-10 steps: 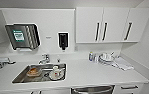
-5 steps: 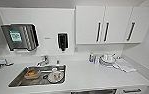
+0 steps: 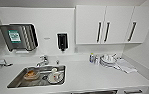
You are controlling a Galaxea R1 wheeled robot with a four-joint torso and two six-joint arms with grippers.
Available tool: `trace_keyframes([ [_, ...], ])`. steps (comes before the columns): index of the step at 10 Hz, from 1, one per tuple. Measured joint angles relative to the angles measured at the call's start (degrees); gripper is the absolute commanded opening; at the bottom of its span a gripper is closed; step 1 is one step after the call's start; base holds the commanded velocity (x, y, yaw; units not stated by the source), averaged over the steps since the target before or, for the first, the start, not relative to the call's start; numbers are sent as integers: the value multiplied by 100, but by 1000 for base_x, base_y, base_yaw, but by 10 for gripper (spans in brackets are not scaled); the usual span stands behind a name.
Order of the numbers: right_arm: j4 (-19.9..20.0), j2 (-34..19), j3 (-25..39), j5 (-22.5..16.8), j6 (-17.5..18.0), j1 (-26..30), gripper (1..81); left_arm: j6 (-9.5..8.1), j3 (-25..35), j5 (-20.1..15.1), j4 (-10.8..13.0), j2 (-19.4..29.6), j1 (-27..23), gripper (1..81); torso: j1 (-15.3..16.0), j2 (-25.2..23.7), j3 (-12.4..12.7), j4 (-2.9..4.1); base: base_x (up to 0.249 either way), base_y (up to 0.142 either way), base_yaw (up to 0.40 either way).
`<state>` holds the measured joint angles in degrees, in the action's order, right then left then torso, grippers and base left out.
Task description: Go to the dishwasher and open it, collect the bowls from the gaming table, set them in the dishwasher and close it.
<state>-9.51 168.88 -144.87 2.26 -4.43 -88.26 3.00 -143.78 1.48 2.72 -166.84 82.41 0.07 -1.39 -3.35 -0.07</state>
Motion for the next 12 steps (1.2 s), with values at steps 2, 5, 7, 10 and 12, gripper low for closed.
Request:
trace_keyframes([
  [2,6,23,0,-37,40,4,811,-2,0,0,-2,5,11,811,-2,0,0,0,0,0,0],
  [5,6,-138,138,-61,57,-18,811,-2,141,91,0,190,118,811,-2,0,0,0,0,0,0],
  [7,6,-308,527,-72,63,-30,811,0,631,277,0,488,193,811,-2,0,0,0,0,0,0],
  [10,20,-931,1709,-77,85,-24,811,-2,1571,423,0,1080,194,811,-2,0,0,0,0,0,0],
  [12,44,-1519,2634,-83,105,39,811,-5,2118,463,0,1593,196,811,0,-9,0,0,0,0,0],
])
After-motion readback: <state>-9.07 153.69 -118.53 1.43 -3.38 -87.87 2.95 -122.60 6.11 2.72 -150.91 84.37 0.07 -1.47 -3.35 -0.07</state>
